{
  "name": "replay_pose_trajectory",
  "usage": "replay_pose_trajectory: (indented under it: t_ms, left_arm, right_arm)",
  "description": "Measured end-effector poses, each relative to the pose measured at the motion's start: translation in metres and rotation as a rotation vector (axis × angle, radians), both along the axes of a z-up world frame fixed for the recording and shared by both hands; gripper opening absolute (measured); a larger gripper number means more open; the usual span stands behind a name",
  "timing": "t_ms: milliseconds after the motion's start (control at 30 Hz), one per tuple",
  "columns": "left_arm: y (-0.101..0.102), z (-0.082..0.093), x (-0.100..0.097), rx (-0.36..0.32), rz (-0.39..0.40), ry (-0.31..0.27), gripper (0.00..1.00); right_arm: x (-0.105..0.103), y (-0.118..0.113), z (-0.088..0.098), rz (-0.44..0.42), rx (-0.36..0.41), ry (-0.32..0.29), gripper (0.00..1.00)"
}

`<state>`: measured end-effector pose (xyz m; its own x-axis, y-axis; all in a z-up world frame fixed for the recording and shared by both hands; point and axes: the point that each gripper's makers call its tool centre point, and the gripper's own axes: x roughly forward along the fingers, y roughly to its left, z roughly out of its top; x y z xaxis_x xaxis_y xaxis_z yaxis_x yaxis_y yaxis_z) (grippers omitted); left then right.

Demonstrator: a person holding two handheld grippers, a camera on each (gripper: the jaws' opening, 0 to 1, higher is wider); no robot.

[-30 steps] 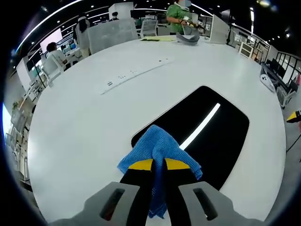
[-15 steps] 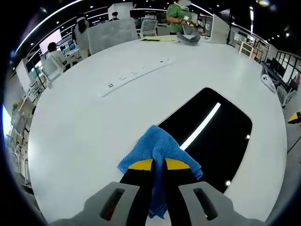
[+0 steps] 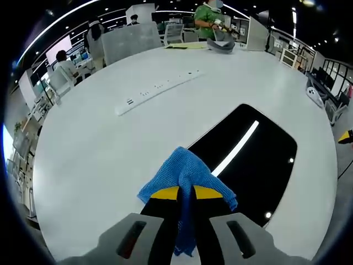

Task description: Wipe the mirror surface with the cleaning cloth until all visible marks leave the cleaned area.

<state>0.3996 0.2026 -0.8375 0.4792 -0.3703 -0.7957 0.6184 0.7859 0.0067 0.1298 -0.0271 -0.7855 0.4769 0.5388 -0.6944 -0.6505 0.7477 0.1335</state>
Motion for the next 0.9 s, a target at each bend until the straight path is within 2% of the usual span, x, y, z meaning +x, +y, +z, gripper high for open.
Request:
replay_pose_trajectory:
  t_ms: [900]
  left_arm:
    - [-0.0018, 0.0001, 0.0073, -0.002, -0.004, -0.013, 0.06]
  right_arm:
    - [0.0012, 0.0014, -0.0008, 0.004, 0.002, 0.004, 0.85]
